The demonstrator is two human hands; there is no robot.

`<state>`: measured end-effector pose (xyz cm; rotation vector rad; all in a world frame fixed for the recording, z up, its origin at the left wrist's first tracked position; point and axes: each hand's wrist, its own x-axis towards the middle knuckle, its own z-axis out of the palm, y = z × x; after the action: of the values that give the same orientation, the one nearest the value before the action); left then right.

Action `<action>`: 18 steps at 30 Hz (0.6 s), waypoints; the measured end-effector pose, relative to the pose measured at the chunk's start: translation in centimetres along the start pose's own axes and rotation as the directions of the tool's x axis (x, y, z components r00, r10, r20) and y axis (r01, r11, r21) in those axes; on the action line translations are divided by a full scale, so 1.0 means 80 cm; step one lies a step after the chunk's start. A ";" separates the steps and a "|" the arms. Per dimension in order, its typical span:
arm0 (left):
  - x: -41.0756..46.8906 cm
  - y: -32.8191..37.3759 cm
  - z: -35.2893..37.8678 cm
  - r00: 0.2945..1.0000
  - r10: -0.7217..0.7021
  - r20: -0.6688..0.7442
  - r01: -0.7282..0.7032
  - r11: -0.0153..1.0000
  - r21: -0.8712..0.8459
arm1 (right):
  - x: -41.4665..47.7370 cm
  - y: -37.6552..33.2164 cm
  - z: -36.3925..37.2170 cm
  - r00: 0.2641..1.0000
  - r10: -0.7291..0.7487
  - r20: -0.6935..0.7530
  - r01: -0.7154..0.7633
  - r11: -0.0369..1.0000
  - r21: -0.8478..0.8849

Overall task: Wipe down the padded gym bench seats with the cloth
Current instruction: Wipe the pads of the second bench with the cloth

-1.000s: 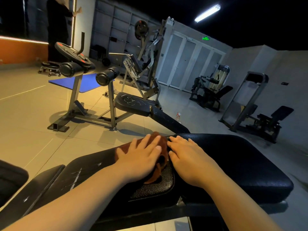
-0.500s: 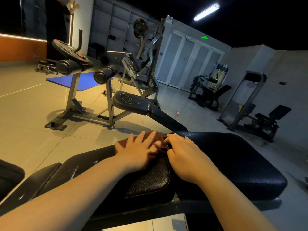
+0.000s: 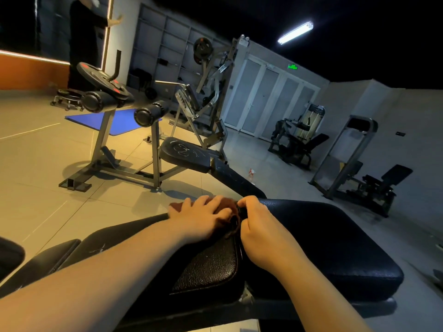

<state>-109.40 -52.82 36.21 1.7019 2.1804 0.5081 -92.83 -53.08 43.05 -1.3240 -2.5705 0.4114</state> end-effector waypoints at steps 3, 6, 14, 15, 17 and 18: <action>0.018 0.023 0.003 0.999 0.008 -0.045 -0.010 0.998 -0.063 | 0.000 -0.001 -0.002 0.999 -0.015 -0.041 0.016 1.000 0.010; -0.013 0.029 0.013 0.995 0.058 -0.077 -0.061 0.997 -0.045 | 0.002 -0.001 -0.001 0.998 -0.019 -0.054 0.020 1.000 0.011; -0.150 0.011 0.035 0.966 0.232 -0.118 -0.238 0.970 -0.045 | 0.001 0.002 0.004 1.000 0.019 -0.024 -0.019 1.000 0.005; -0.157 0.002 0.033 0.966 0.224 -0.129 -0.232 0.972 -0.047 | 0.001 0.001 0.005 1.000 0.018 -0.020 -0.018 1.000 -0.004; -0.157 -0.014 0.031 0.978 0.163 -0.131 -0.170 0.984 -0.044 | 0.000 0.001 0.006 1.000 0.018 -0.016 -0.018 1.000 -0.016; -0.147 -0.021 0.029 0.986 0.125 -0.107 -0.125 0.992 0.007 | 0.000 0.001 0.006 1.000 0.018 -0.016 -0.018 1.000 -0.020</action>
<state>-107.05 -64.42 33.83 1.8608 2.1541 0.6460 -92.90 -53.12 42.58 -1.3528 -2.5577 0.3773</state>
